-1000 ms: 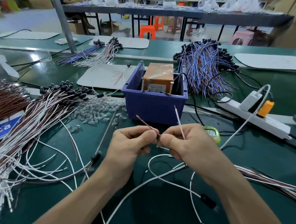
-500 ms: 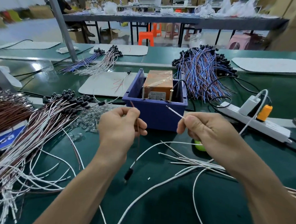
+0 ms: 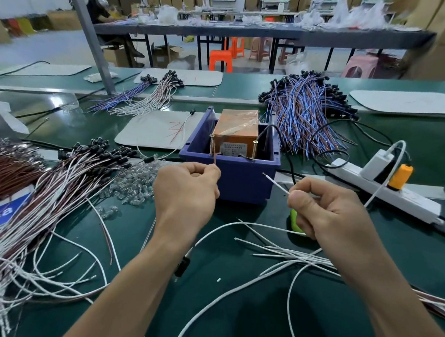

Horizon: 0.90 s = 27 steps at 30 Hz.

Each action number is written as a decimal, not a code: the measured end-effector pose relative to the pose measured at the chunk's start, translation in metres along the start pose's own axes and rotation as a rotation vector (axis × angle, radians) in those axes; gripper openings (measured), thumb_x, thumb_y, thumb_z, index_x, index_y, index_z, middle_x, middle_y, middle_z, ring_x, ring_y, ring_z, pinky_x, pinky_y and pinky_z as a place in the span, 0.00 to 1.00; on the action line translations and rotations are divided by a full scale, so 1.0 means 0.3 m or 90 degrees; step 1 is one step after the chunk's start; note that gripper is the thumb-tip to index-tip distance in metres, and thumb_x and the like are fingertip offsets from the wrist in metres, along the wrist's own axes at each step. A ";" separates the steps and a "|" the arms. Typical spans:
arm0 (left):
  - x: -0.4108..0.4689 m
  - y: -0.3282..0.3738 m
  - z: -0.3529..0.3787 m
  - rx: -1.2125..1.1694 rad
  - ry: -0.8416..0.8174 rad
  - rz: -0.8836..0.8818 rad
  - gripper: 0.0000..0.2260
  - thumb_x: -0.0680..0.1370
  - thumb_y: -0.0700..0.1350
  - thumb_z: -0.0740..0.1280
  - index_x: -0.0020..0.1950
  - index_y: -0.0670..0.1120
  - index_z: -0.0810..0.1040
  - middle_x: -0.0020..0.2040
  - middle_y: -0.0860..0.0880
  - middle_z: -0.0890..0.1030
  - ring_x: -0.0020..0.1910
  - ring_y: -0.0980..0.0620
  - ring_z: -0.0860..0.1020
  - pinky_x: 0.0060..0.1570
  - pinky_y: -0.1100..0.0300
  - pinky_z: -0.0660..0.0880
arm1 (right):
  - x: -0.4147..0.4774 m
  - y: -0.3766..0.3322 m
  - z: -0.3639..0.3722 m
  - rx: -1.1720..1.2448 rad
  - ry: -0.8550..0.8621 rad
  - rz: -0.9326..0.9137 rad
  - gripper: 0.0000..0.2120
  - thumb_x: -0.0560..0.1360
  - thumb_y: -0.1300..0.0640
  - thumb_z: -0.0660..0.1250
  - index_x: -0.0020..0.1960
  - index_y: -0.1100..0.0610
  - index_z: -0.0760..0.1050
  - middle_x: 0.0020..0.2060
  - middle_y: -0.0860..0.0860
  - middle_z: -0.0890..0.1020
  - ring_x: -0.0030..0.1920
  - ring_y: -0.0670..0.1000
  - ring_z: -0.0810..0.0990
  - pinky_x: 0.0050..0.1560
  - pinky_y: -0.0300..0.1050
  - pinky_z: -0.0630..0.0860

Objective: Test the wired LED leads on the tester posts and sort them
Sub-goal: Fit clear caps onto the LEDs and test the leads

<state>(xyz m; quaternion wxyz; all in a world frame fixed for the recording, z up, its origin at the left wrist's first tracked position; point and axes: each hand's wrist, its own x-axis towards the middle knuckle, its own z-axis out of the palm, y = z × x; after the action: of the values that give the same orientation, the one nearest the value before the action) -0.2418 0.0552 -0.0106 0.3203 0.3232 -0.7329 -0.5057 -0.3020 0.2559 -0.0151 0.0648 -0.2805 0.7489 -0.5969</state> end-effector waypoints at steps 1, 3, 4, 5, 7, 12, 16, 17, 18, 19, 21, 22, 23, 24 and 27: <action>0.000 0.000 -0.001 -0.002 0.002 -0.004 0.13 0.74 0.48 0.70 0.29 0.55 0.83 0.23 0.52 0.79 0.18 0.57 0.71 0.22 0.66 0.65 | 0.000 0.001 0.000 0.001 0.002 0.003 0.10 0.80 0.54 0.67 0.40 0.53 0.76 0.23 0.50 0.68 0.26 0.49 0.62 0.27 0.40 0.60; 0.003 0.000 -0.003 -0.011 0.005 -0.015 0.12 0.73 0.47 0.70 0.28 0.54 0.83 0.23 0.51 0.79 0.18 0.56 0.71 0.22 0.64 0.65 | -0.001 0.001 0.000 0.003 0.003 0.009 0.11 0.81 0.58 0.66 0.40 0.54 0.76 0.23 0.51 0.67 0.27 0.50 0.62 0.28 0.43 0.60; 0.005 0.001 -0.005 -0.015 0.007 -0.021 0.12 0.72 0.47 0.70 0.28 0.53 0.82 0.22 0.51 0.78 0.18 0.55 0.70 0.22 0.64 0.65 | -0.001 0.000 0.001 0.003 0.004 0.010 0.11 0.81 0.59 0.66 0.39 0.55 0.76 0.23 0.51 0.67 0.27 0.50 0.62 0.28 0.43 0.60; 0.009 0.003 -0.007 -0.019 0.010 -0.028 0.12 0.71 0.47 0.70 0.27 0.52 0.82 0.22 0.51 0.78 0.18 0.54 0.70 0.23 0.63 0.65 | -0.001 0.000 0.002 0.003 0.006 0.010 0.11 0.81 0.58 0.66 0.39 0.55 0.76 0.23 0.51 0.68 0.27 0.50 0.63 0.28 0.42 0.60; 0.016 0.006 -0.013 -0.028 0.015 -0.039 0.12 0.70 0.47 0.69 0.26 0.50 0.81 0.22 0.50 0.77 0.19 0.53 0.69 0.23 0.62 0.66 | -0.001 0.001 0.003 -0.001 0.013 0.010 0.11 0.81 0.58 0.67 0.39 0.55 0.76 0.23 0.50 0.68 0.26 0.49 0.63 0.28 0.41 0.61; 0.033 0.013 -0.029 -0.033 0.019 -0.045 0.14 0.70 0.45 0.70 0.24 0.51 0.80 0.22 0.50 0.77 0.19 0.53 0.68 0.25 0.60 0.67 | 0.008 -0.001 0.013 -0.060 0.081 -0.017 0.11 0.79 0.53 0.69 0.38 0.52 0.77 0.22 0.48 0.72 0.25 0.48 0.65 0.31 0.44 0.65; 0.038 0.014 -0.037 -0.041 0.022 -0.042 0.12 0.69 0.46 0.70 0.25 0.51 0.81 0.23 0.49 0.78 0.20 0.52 0.69 0.28 0.58 0.70 | 0.060 -0.029 0.048 -0.119 0.137 -0.057 0.13 0.77 0.52 0.70 0.35 0.52 0.77 0.22 0.48 0.74 0.24 0.47 0.66 0.31 0.44 0.68; 0.039 0.014 -0.039 -0.042 0.022 -0.041 0.12 0.70 0.46 0.70 0.25 0.51 0.81 0.23 0.49 0.78 0.20 0.52 0.69 0.29 0.58 0.71 | 0.073 -0.035 0.060 -0.147 0.144 -0.068 0.14 0.78 0.53 0.71 0.34 0.52 0.76 0.22 0.47 0.75 0.24 0.44 0.66 0.30 0.42 0.67; 0.042 0.015 -0.041 -0.045 0.019 -0.041 0.12 0.70 0.45 0.70 0.25 0.50 0.81 0.23 0.49 0.78 0.20 0.52 0.69 0.28 0.58 0.71 | 0.084 -0.041 0.071 -0.178 0.148 -0.080 0.14 0.78 0.53 0.71 0.34 0.52 0.76 0.22 0.45 0.75 0.23 0.45 0.67 0.29 0.39 0.66; 0.046 0.014 -0.043 -0.050 0.016 -0.043 0.13 0.70 0.45 0.71 0.25 0.50 0.81 0.23 0.49 0.77 0.20 0.52 0.69 0.28 0.58 0.70 | 0.093 -0.044 0.080 -0.205 0.152 -0.091 0.14 0.78 0.53 0.71 0.34 0.52 0.76 0.22 0.44 0.75 0.24 0.45 0.68 0.29 0.36 0.64; 0.055 0.016 -0.047 -0.056 0.016 -0.046 0.14 0.71 0.43 0.71 0.25 0.51 0.81 0.22 0.50 0.77 0.19 0.52 0.68 0.25 0.61 0.69 | 0.112 -0.049 0.091 -0.247 0.167 -0.107 0.14 0.78 0.52 0.71 0.34 0.53 0.75 0.24 0.42 0.76 0.25 0.46 0.70 0.29 0.35 0.64; 0.057 0.018 -0.049 -0.056 0.016 -0.047 0.14 0.71 0.43 0.71 0.25 0.51 0.81 0.22 0.50 0.77 0.18 0.53 0.68 0.24 0.61 0.69 | 0.122 -0.049 0.093 -0.261 0.174 -0.110 0.14 0.78 0.52 0.71 0.35 0.53 0.75 0.25 0.42 0.77 0.26 0.46 0.71 0.29 0.34 0.64; 0.059 0.019 -0.050 -0.057 0.015 -0.049 0.14 0.71 0.43 0.71 0.25 0.52 0.81 0.22 0.50 0.77 0.18 0.53 0.68 0.24 0.61 0.69 | 0.134 -0.049 0.094 -0.269 0.177 -0.110 0.14 0.78 0.52 0.71 0.35 0.53 0.75 0.25 0.43 0.77 0.26 0.47 0.71 0.29 0.34 0.64; 0.058 0.020 -0.050 -0.061 0.015 -0.050 0.14 0.71 0.42 0.71 0.25 0.52 0.82 0.22 0.50 0.77 0.18 0.53 0.68 0.23 0.61 0.69 | 0.144 -0.048 0.095 -0.274 0.176 -0.109 0.14 0.78 0.52 0.71 0.35 0.54 0.76 0.24 0.44 0.77 0.26 0.47 0.71 0.29 0.33 0.63; 0.057 0.023 -0.049 -0.072 0.011 -0.051 0.14 0.72 0.41 0.71 0.26 0.50 0.81 0.22 0.49 0.76 0.18 0.52 0.68 0.23 0.61 0.69 | 0.165 -0.044 0.098 -0.291 0.174 -0.098 0.14 0.79 0.52 0.70 0.36 0.54 0.77 0.22 0.45 0.76 0.26 0.47 0.72 0.30 0.32 0.63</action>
<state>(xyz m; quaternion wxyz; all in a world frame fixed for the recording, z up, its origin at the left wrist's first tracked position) -0.2412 0.0356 0.0025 0.3239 0.3383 -0.6866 -0.5561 -0.3260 0.2044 0.0006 -0.1474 -0.2606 0.8423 -0.4483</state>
